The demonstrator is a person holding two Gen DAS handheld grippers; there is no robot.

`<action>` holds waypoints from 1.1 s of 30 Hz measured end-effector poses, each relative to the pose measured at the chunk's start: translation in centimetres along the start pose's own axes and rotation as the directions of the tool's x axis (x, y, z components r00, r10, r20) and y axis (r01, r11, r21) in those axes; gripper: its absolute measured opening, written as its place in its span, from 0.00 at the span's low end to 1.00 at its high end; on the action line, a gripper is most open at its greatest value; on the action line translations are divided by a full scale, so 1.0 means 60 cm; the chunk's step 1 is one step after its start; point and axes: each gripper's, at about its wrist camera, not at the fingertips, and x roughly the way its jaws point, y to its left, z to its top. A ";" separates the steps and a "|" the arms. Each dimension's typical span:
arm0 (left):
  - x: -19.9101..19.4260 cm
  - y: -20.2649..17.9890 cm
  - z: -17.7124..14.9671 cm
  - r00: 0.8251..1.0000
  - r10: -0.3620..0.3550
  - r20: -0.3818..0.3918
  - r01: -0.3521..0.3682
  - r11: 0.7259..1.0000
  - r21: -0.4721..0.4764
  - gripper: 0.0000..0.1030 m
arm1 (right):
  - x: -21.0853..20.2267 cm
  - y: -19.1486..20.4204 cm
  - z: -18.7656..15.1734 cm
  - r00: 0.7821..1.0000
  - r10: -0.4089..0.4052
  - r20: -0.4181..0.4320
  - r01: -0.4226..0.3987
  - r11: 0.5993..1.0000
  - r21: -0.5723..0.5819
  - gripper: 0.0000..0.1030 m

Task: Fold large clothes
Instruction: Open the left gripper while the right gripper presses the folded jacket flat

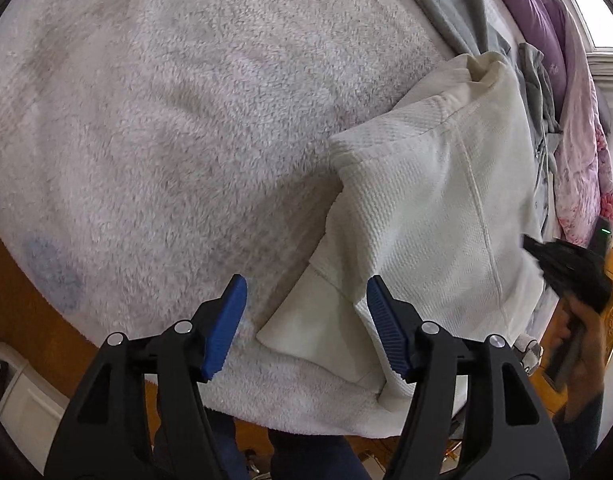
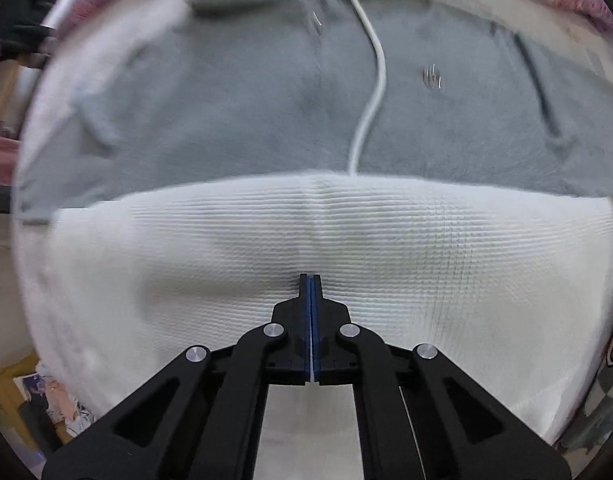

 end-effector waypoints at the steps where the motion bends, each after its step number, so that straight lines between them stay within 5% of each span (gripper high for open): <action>1: -0.004 0.006 -0.008 1.000 -0.003 -0.005 0.003 1.000 -0.002 0.61 | 0.006 -0.008 -0.002 1.000 0.013 0.007 -0.014 1.000 0.027 0.00; 5: -0.001 0.008 -0.003 0.999 -0.026 -0.018 0.026 1.000 -0.003 0.61 | -0.009 -0.014 -0.027 0.999 0.042 -0.010 -0.041 0.995 0.090 0.00; 13: 0.014 0.003 0.017 0.997 -0.063 -0.051 0.062 0.998 -0.005 0.61 | 0.028 -0.033 -0.233 0.986 0.050 -0.159 -0.028 0.990 0.137 0.00; 16: 0.030 0.003 0.019 0.995 -0.062 -0.077 0.062 0.998 -0.011 0.61 | 0.036 -0.042 -0.269 0.995 0.067 -0.072 -0.057 0.989 0.138 0.00; 22: 0.053 -0.006 0.022 0.989 -0.084 -0.126 0.084 0.996 0.000 0.61 | 0.045 -0.026 -0.266 0.998 0.031 -0.063 -0.023 0.991 0.132 0.00; 28: 0.084 -0.023 0.016 0.981 -0.071 -0.179 0.078 0.996 0.037 0.61 | 0.014 0.016 -0.301 0.997 0.078 0.011 -0.077 0.997 -0.026 0.07; 30: 0.094 -0.036 0.024 0.980 -0.050 -0.192 0.064 0.996 0.068 0.56 | 0.009 0.049 -0.318 0.996 0.078 0.037 -0.073 0.988 -0.139 0.09; 32: 0.094 -0.043 0.028 0.980 -0.049 -0.193 0.069 0.993 0.096 0.26 | 0.009 0.081 -0.334 0.993 0.106 0.042 -0.095 0.973 -0.212 0.19; 33: 0.092 -0.048 0.029 0.978 -0.057 -0.198 0.080 0.991 0.107 0.19 | 0.009 0.095 -0.347 0.991 0.129 0.043 -0.115 0.965 -0.235 0.29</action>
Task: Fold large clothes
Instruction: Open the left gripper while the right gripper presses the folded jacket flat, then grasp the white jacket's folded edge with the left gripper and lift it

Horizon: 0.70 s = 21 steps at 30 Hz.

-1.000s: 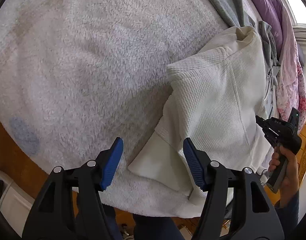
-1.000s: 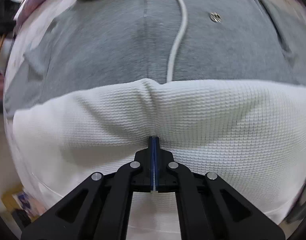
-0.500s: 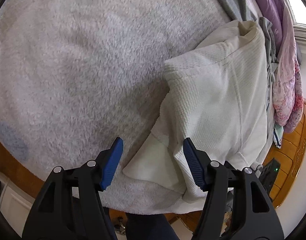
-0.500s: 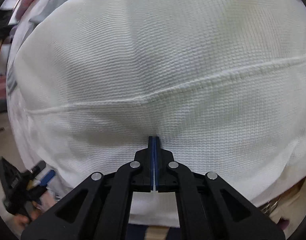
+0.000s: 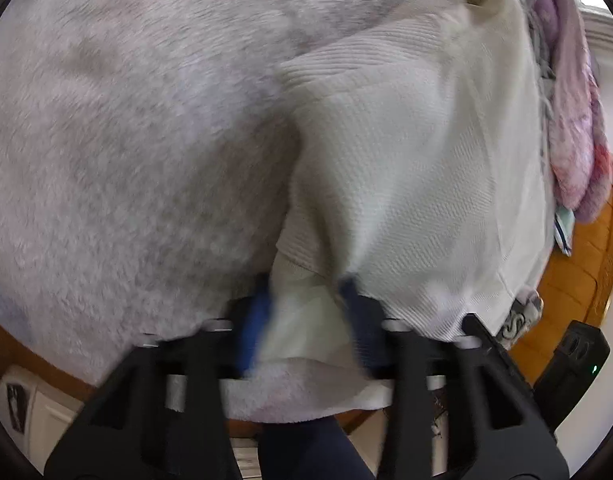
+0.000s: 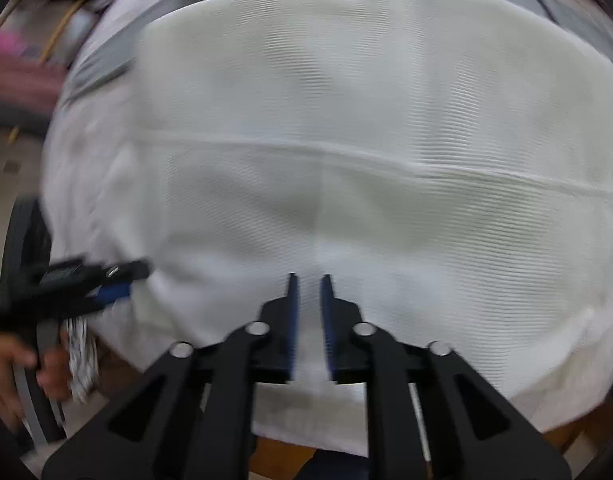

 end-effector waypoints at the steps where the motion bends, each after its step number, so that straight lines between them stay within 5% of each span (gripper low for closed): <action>1: -0.003 -0.008 0.001 1.000 0.001 -0.001 -0.001 1.000 0.009 0.06 | 0.000 0.008 -0.017 1.000 0.015 0.004 -0.015 1.000 -0.014 0.34; 7: -0.058 -0.014 -0.019 0.990 -0.138 -0.012 0.138 0.990 0.011 0.05 | 0.001 0.084 -0.060 0.980 0.198 0.019 -0.196 0.977 -0.081 0.50; 10: -0.071 -0.017 -0.017 0.982 -0.186 -0.026 0.186 0.983 -0.007 0.05 | 0.009 0.125 -0.077 0.978 0.206 0.022 -0.200 0.968 -0.154 0.52; 15: -0.080 -0.027 -0.009 0.971 -0.238 -0.033 0.237 0.971 -0.028 0.05 | 0.005 0.170 -0.069 0.990 0.110 0.086 -0.091 0.975 -0.203 0.59; 21: -0.083 -0.045 -0.015 0.969 -0.244 -0.038 0.244 0.970 -0.012 0.05 | 0.047 0.186 -0.042 0.992 0.005 0.126 0.027 0.968 -0.251 0.54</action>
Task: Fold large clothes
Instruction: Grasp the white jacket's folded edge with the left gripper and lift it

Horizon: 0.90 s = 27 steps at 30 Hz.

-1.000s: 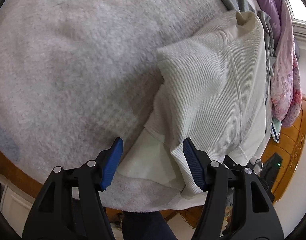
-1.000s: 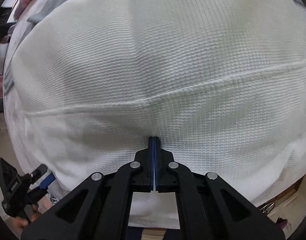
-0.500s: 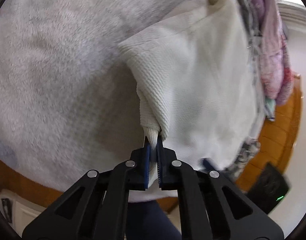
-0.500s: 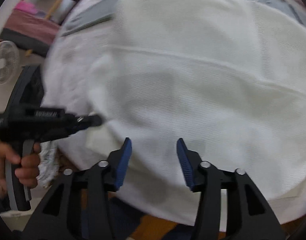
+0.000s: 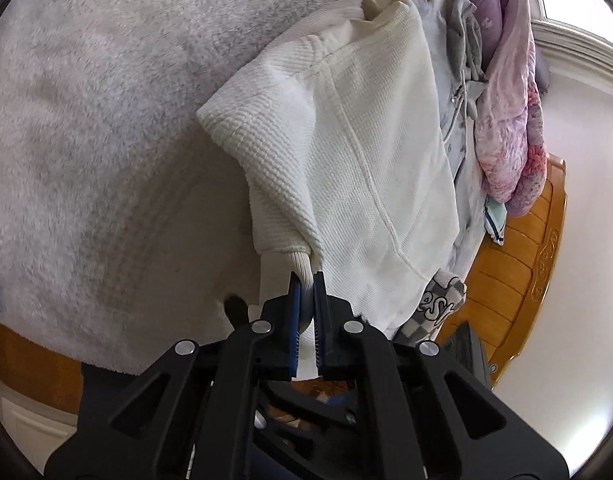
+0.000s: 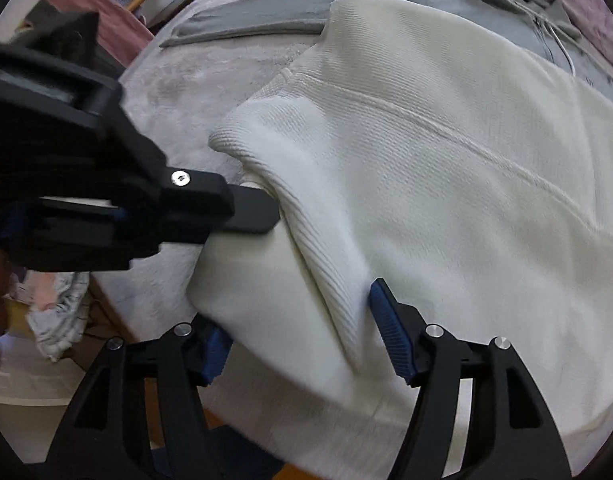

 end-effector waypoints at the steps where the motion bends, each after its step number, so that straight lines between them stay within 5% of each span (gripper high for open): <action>1: -0.003 0.000 0.001 1.000 0.007 0.002 -0.007 1.000 0.006 0.06 | 0.006 0.003 0.003 1.000 -0.001 -0.010 0.001 1.000 0.000 0.49; 2: -0.005 -0.003 0.002 1.000 0.002 0.011 -0.002 1.000 -0.001 0.11 | 0.013 -0.002 0.006 0.999 0.002 -0.033 -0.002 1.000 0.015 0.25; 3: -0.004 -0.008 0.003 1.000 -0.016 0.016 0.017 1.000 -0.011 0.19 | 0.005 -0.020 -0.004 0.999 0.005 -0.042 -0.004 0.999 0.033 0.15; 5: -0.015 -0.014 0.008 0.999 -0.007 0.045 0.008 1.000 -0.025 0.75 | 0.001 -0.038 -0.002 0.998 0.057 -0.036 -0.054 0.994 0.093 0.12; 6: -0.025 -0.021 0.011 0.995 0.025 0.101 -0.023 1.000 -0.019 0.75 | -0.005 -0.045 -0.004 0.997 0.077 -0.033 -0.073 0.992 0.108 0.11; 13: 0.021 -0.044 0.048 0.977 0.139 0.164 -0.136 0.990 -0.032 0.75 | -0.049 -0.088 -0.011 0.983 0.185 0.007 -0.184 0.968 0.171 0.08; 15: 0.034 -0.058 0.051 0.965 0.182 0.191 -0.184 0.983 -0.008 0.61 | -0.050 -0.091 0.009 0.978 0.207 0.026 -0.208 0.959 0.194 0.08; 17: 0.051 -0.090 0.041 0.943 0.249 0.221 -0.266 0.963 0.050 0.16 | -0.068 -0.117 0.003 0.971 0.234 0.044 -0.237 0.942 0.236 0.07; 24: 0.049 -0.216 -0.037 0.892 0.280 0.356 -0.370 0.904 0.216 0.11 | -0.131 -0.210 -0.016 0.933 0.322 0.160 -0.359 0.853 0.379 0.07; 27: 0.063 -0.280 -0.077 0.891 0.244 0.382 -0.365 0.887 0.284 0.11 | -0.166 -0.245 -0.031 0.922 0.323 0.214 -0.386 0.821 0.421 0.06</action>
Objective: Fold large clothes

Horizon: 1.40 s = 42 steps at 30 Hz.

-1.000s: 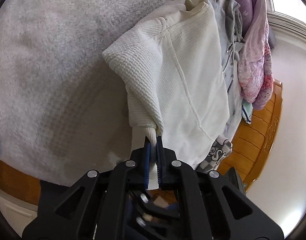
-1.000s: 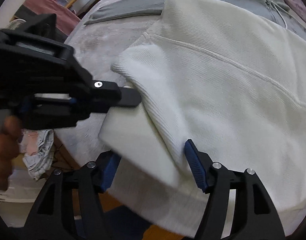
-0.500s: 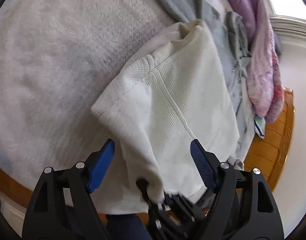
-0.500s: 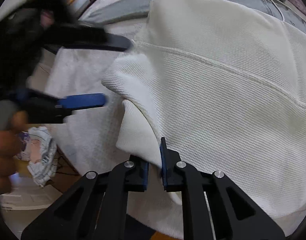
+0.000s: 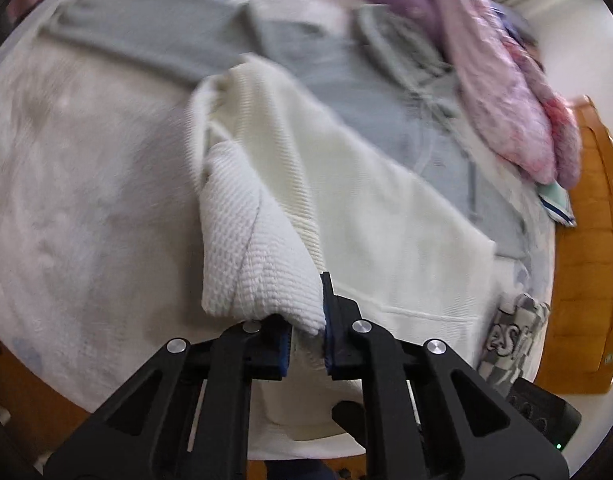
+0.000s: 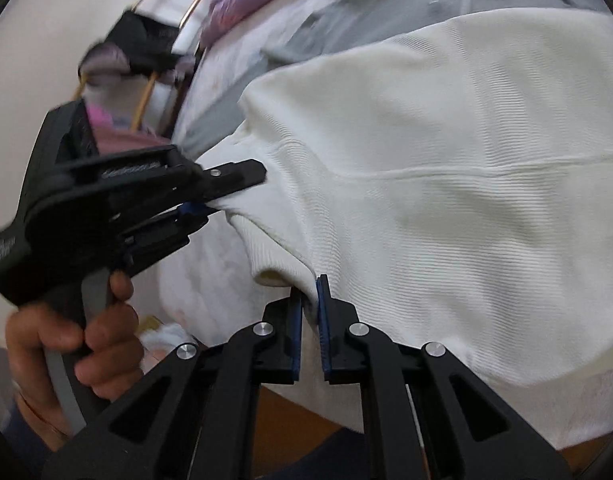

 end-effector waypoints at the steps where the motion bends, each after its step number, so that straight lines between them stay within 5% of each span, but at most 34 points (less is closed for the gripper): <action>1: -0.002 -0.027 -0.003 1.000 -0.008 0.005 0.008 1.000 0.025 0.11 | -0.027 -0.014 0.004 1.000 0.003 0.024 -0.003 1.000 0.017 0.06; 6: 0.007 -0.183 -0.037 0.998 -0.061 0.016 0.056 0.978 0.203 0.10 | -0.109 -0.073 0.015 0.994 0.011 0.109 -0.026 0.991 0.132 0.06; 13: 0.103 -0.376 -0.097 0.985 -0.149 -0.091 0.171 0.931 0.324 0.10 | -0.226 -0.192 -0.004 0.977 -0.052 0.206 -0.008 0.960 0.281 0.05; 21: 0.242 -0.498 -0.193 0.966 -0.093 -0.242 0.191 0.888 0.418 0.10 | -0.282 -0.332 -0.082 0.966 -0.119 0.227 -0.009 0.869 0.494 0.05; 26: 0.313 -0.516 -0.240 0.954 -0.012 -0.301 0.160 0.867 0.471 0.11 | -0.274 -0.399 -0.123 0.978 -0.125 0.165 -0.008 0.773 0.634 0.05; 30: 0.344 -0.499 -0.245 0.939 -0.018 -0.344 0.162 0.904 0.396 0.17 | -0.255 -0.434 -0.128 0.984 -0.136 0.115 0.020 0.725 0.688 0.07; 33: 0.327 -0.494 -0.237 0.930 -0.095 -0.356 0.221 0.916 0.334 0.39 | -0.247 -0.447 -0.123 0.985 -0.153 0.075 0.058 0.712 0.700 0.07; 34: 0.309 -0.490 -0.231 0.936 -0.116 -0.332 0.230 0.916 0.329 0.57 | -0.250 -0.452 -0.129 0.985 -0.156 0.067 0.065 0.710 0.702 0.08; 38: 0.250 -0.457 -0.201 0.951 -0.160 -0.266 0.242 0.917 0.317 0.61 | -0.263 -0.453 -0.124 0.982 -0.188 0.011 0.128 0.706 0.696 0.14; 42: 0.195 -0.377 -0.144 0.993 -0.038 -0.114 0.072 0.949 0.306 0.62 | -0.315 -0.419 -0.094 0.959 -0.284 -0.018 0.237 0.760 0.605 0.14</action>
